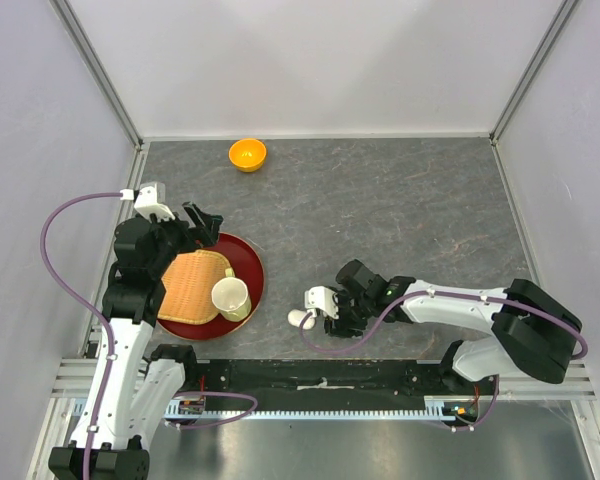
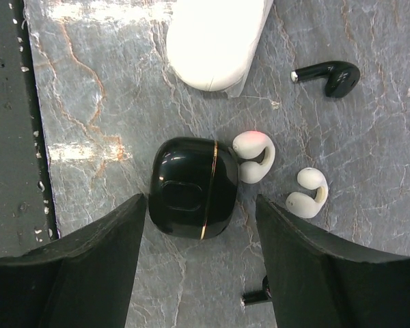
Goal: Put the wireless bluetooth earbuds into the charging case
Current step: Pick up the charging case at the center of the board.
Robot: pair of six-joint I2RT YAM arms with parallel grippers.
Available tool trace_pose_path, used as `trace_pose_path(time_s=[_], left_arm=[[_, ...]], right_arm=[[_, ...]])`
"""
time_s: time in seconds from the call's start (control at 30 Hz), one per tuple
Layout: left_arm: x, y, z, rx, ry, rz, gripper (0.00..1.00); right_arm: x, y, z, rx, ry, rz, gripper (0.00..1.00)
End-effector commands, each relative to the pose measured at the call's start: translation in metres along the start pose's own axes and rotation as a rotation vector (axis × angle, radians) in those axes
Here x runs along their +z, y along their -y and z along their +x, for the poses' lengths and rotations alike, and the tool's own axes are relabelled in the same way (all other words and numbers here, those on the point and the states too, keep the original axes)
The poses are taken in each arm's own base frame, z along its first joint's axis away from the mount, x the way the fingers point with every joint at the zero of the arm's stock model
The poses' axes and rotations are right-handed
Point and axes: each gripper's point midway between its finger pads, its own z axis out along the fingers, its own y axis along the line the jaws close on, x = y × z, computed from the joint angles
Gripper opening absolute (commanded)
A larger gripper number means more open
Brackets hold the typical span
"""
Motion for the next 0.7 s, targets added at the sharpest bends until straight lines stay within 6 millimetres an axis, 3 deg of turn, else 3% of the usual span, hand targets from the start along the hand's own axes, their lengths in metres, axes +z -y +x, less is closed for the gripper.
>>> trace_pose_path(time_s=[0.0,0.33,0.67], left_arm=[[0.0009,0.0027,-0.0063,-0.029,0.024,0.013,0.99],[0.0008,0.0024,-0.006,-0.03,0.023,0.013,0.99],[-0.0004,-0.002,-0.0077,-0.031,0.027,-0.015,0.99]], right_arm=[[0.0004,0.0086,-0.016,0.0,0.021,0.023,0.72],[0.001,0.0103,-0.0129,0.017,0.007,0.041,0.65],[-0.0014,0.009,-0.0114,0.012,0.01,0.047,0.42]])
